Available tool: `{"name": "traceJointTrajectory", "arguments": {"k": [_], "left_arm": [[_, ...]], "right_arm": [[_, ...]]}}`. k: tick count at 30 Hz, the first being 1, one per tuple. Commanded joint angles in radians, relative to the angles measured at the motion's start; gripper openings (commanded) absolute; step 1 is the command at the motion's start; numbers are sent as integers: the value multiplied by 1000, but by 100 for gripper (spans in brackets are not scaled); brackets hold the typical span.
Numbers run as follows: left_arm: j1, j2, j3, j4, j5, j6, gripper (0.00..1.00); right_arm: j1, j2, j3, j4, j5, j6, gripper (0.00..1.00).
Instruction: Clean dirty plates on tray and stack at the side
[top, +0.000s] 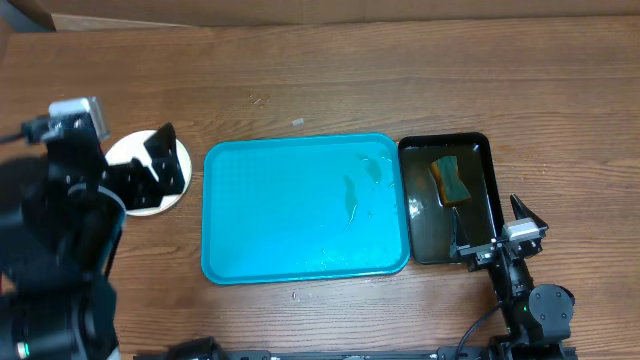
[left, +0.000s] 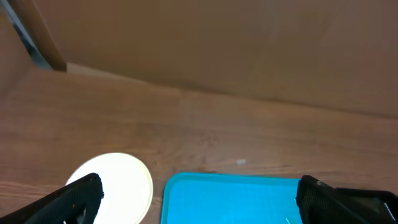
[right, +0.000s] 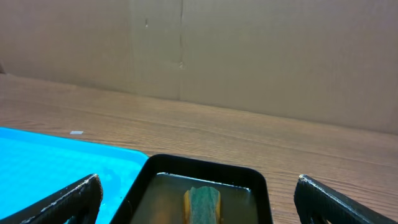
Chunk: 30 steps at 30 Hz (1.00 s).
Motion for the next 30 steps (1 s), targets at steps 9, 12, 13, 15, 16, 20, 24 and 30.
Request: {"name": "traceJointTrajectory", "arguments": {"k": [9, 12, 13, 15, 16, 20, 24, 30], "left_arm": [[-47, -238, -376, 4, -12, 26, 100], [-64, -305, -515, 87, -12, 26, 100], [-71, -329, -564, 137, -11, 26, 100], [-87, -381, -661, 268, -12, 10, 100], [-92, -409, -708, 342, -12, 4, 100], [-106, -540, -908, 725, -12, -19, 100], [-106, -649, -1063, 1054, -23, -20, 100], [-106, -795, -1242, 1277, -151, -109, 100]], "right_arm": [[-1, -12, -11, 4, 1, 0, 100], [-1, -12, -11, 4, 2, 0, 100], [-1, -12, -11, 4, 2, 0, 100], [-1, -12, -11, 4, 1, 0, 100], [-1, -12, -11, 4, 2, 0, 100], [-1, -12, -11, 4, 2, 0, 100], [-1, -12, -11, 4, 1, 0, 100], [-1, -12, -11, 4, 1, 0, 100]]}}
